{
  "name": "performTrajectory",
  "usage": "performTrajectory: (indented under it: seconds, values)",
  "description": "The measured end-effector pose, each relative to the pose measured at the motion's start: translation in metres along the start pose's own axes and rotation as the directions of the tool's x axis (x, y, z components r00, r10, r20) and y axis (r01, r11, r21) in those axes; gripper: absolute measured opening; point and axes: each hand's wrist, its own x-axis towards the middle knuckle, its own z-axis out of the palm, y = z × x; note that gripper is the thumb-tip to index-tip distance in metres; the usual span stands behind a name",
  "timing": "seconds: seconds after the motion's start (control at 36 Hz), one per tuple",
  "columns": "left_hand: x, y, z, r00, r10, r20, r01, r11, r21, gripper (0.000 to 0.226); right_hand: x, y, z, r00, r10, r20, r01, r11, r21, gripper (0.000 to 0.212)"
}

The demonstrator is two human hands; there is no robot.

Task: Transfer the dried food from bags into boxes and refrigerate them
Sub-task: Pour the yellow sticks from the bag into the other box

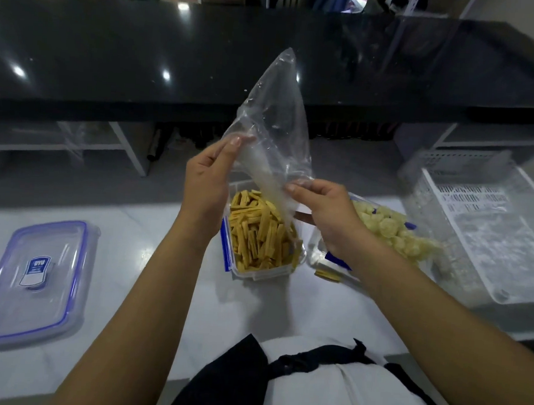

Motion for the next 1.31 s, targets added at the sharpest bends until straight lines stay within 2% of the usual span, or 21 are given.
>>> performTrajectory:
  seconds: [0.17, 0.36, 0.44, 0.67, 0.75, 0.83, 0.89, 1.0, 1.14, 1.31]
  values:
    - [0.001, 0.016, -0.003, 0.998, 0.065, 0.001, -0.065, 0.995, 0.075, 0.025, 0.0, -0.013, -0.002, 1.0, -0.02, 0.02, 0.019, 0.999, 0.035, 0.021]
    - [0.0, 0.019, -0.008, 0.994, 0.105, -0.013, -0.104, 0.994, 0.045, 0.022, -0.003, -0.011, -0.013, 0.99, -0.122, 0.073, 0.117, 0.991, 0.07, 0.009]
    - [-0.003, 0.018, -0.008, 0.997, 0.074, -0.028, -0.074, 0.997, 0.013, 0.019, -0.003, -0.011, -0.019, 0.985, -0.169, 0.032, 0.165, 0.982, 0.095, 0.008]
    - [-0.018, 0.012, 0.003, 0.999, -0.022, -0.038, 0.022, 1.0, 0.015, 0.012, -0.01, -0.009, -0.048, 0.974, -0.2, -0.107, 0.201, 0.98, 0.003, 0.003]
    - [-0.024, 0.007, 0.017, 0.999, -0.041, 0.031, 0.04, 0.999, 0.02, 0.019, -0.021, -0.011, -0.074, 0.946, -0.27, -0.177, 0.266, 0.963, -0.046, 0.004]
    - [-0.025, 0.0, 0.037, 0.994, -0.053, 0.094, 0.053, 0.999, 0.004, 0.052, -0.033, -0.011, -0.104, 0.918, -0.31, -0.247, 0.295, 0.951, -0.096, 0.006]
    - [-0.025, -0.005, 0.054, 0.983, -0.06, 0.175, 0.059, 0.998, 0.012, 0.064, -0.042, -0.011, -0.127, 0.899, -0.326, -0.293, 0.3, 0.945, -0.132, 0.009]
    - [-0.021, -0.017, 0.1, 0.92, -0.093, 0.381, 0.061, 0.994, 0.096, 0.053, -0.063, -0.013, -0.178, 0.84, -0.36, -0.405, 0.285, 0.929, -0.235, 0.006]
    - [-0.027, -0.026, 0.172, 0.823, -0.112, 0.557, 0.049, 0.991, 0.127, 0.056, -0.093, -0.02, -0.244, 0.773, -0.363, -0.52, 0.23, 0.925, -0.303, 0.016]
    - [-0.038, -0.042, 0.252, 0.706, -0.255, 0.661, 0.121, 0.963, 0.242, 0.061, -0.114, -0.024, -0.316, 0.696, -0.331, -0.637, 0.106, 0.925, -0.365, 0.005]
